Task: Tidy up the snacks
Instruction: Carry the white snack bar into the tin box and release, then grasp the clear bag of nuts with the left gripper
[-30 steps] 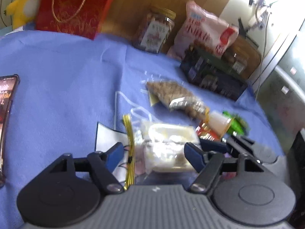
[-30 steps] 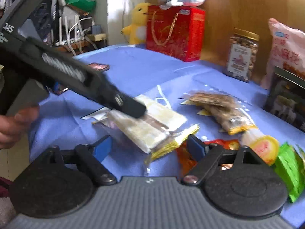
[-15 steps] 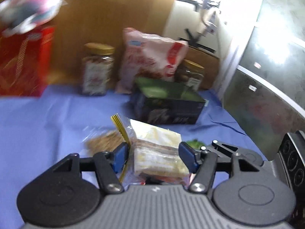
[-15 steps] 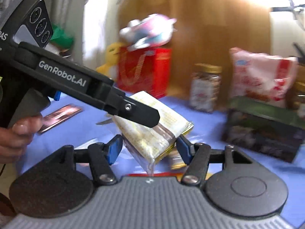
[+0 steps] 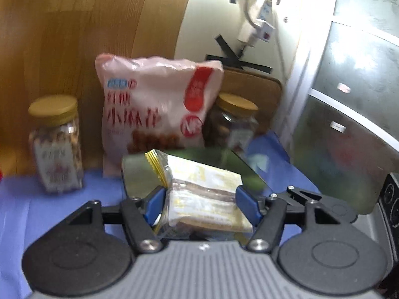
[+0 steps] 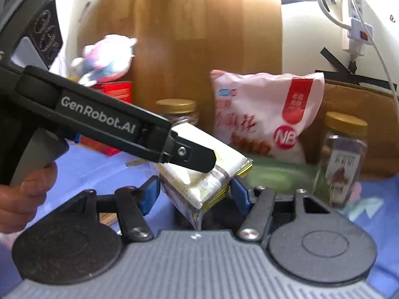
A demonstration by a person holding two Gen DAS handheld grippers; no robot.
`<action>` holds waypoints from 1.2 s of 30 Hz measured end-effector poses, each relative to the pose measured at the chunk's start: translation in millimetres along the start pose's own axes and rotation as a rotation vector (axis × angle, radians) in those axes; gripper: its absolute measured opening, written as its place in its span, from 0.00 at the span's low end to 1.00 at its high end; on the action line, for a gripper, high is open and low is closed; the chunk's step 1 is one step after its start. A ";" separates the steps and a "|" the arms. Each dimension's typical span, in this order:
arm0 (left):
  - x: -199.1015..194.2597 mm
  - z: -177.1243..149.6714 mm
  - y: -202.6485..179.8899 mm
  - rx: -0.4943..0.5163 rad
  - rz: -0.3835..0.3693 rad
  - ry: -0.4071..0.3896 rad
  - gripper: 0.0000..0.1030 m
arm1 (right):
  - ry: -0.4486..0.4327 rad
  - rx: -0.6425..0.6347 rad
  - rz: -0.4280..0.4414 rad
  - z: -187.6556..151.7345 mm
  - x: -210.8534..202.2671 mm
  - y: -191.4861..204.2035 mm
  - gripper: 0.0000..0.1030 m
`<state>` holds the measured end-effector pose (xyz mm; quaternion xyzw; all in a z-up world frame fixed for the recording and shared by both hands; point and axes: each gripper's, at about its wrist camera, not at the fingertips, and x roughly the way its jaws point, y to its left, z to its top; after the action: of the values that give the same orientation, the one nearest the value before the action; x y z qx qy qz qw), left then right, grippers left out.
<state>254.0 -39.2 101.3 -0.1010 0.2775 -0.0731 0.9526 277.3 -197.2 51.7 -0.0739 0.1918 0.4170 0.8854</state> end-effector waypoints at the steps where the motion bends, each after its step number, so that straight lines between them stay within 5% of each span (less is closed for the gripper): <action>1: 12.0 5.3 2.6 0.000 0.014 0.002 0.60 | 0.005 0.010 -0.003 2.9 9.9 -6.8 0.63; 12: 75.4 2.5 22.5 -0.012 0.048 0.135 0.66 | 0.047 0.057 -0.067 -4.8 43.6 -29.9 0.75; 18: 1.1 -5.0 39.3 -0.008 -0.013 0.020 0.69 | -0.026 0.100 -0.055 -8.2 7.8 -25.7 0.74; 23: -62.3 -46.4 91.2 -0.159 0.058 0.002 0.71 | 0.070 0.238 0.170 -26.5 5.7 -8.6 0.74; 28: -87.1 -92.7 135.0 -0.384 0.071 0.068 0.71 | 0.264 0.328 0.327 -41.4 46.2 23.5 0.56; 30: -91.6 -104.7 142.5 -0.422 0.066 0.078 0.71 | 0.310 0.347 0.345 -41.6 56.7 34.8 0.55; 36: -91.1 -128.5 152.2 -0.467 0.053 0.119 0.68 | 0.362 0.301 0.343 -37.5 65.0 72.2 0.32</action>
<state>120.8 106.6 6.5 -0.3068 0.3451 0.0122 0.8869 249.1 -115.6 -6.7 0.0187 0.4160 0.5074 0.7544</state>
